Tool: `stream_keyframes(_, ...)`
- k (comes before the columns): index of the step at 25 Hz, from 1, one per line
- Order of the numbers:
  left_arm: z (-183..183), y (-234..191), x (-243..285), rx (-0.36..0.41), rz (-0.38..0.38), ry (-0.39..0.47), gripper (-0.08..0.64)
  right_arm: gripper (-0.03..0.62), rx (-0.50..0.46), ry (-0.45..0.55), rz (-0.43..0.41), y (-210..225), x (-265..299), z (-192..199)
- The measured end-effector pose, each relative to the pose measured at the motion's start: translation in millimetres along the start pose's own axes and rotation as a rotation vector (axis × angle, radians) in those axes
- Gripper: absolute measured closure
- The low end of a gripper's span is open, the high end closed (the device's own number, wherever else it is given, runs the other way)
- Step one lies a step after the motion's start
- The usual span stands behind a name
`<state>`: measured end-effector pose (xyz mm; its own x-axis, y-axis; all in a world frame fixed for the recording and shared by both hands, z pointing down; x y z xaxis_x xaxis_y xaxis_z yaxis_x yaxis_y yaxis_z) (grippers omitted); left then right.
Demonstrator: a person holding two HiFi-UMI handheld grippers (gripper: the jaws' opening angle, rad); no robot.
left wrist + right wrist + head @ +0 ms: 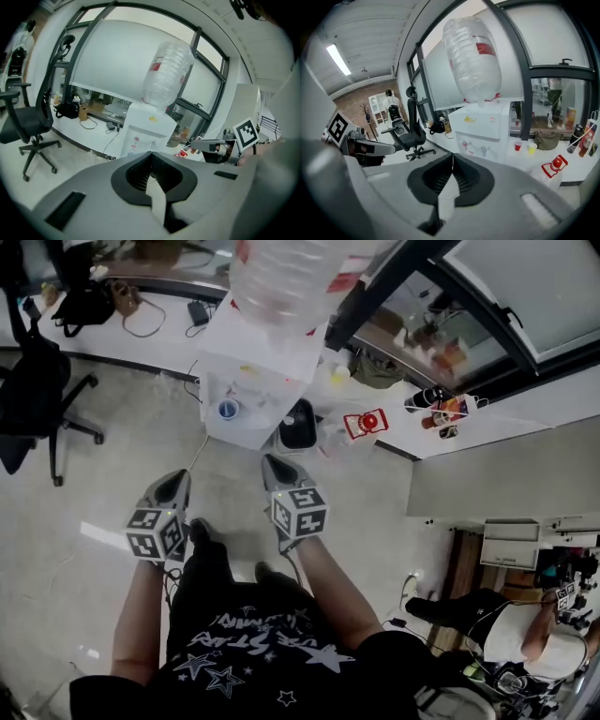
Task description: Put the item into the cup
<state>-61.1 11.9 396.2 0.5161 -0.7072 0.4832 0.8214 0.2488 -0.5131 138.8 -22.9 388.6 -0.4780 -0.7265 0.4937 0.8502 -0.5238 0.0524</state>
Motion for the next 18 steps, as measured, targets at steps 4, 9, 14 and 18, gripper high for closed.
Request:
stream_keyframes(4,10.5,33.8,-12.4,0.008,-0.002,0.039,0.555,0.589,-0.061,0.053,-0.047,-3.7,-28.5,-10.1)
stream_keyframes(9,29.5,74.1,-30.4,0.005,-0.013,0.086,0.555,0.589,-0.135,0.078,-0.118,-11.5,-62.6,-5.7)
stream_keyframes(14,65.6,106.3,-46.8,-0.016,-0.03,0.106,0.555,0.589,-0.178,0.079,-0.16,-12.9,-104.2,18.5)
stream_keyframes(18,83.9,129.3,-62.1,-0.012,-0.043,0.132,0.555,0.589,-0.194,0.094,-0.171,-9.8,-135.5,29.5)
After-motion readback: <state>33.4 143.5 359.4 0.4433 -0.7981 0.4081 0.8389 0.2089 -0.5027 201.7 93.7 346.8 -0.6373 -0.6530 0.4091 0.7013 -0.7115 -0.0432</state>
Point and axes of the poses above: the fingertips, and each gripper's own axes: x forward along the fingers, y to its right, z out of its underside, the point moved 3 cm from there along -x, backward along the fingers, and after that the axes turned 10 degrees about -x, right-handed, at the moved point
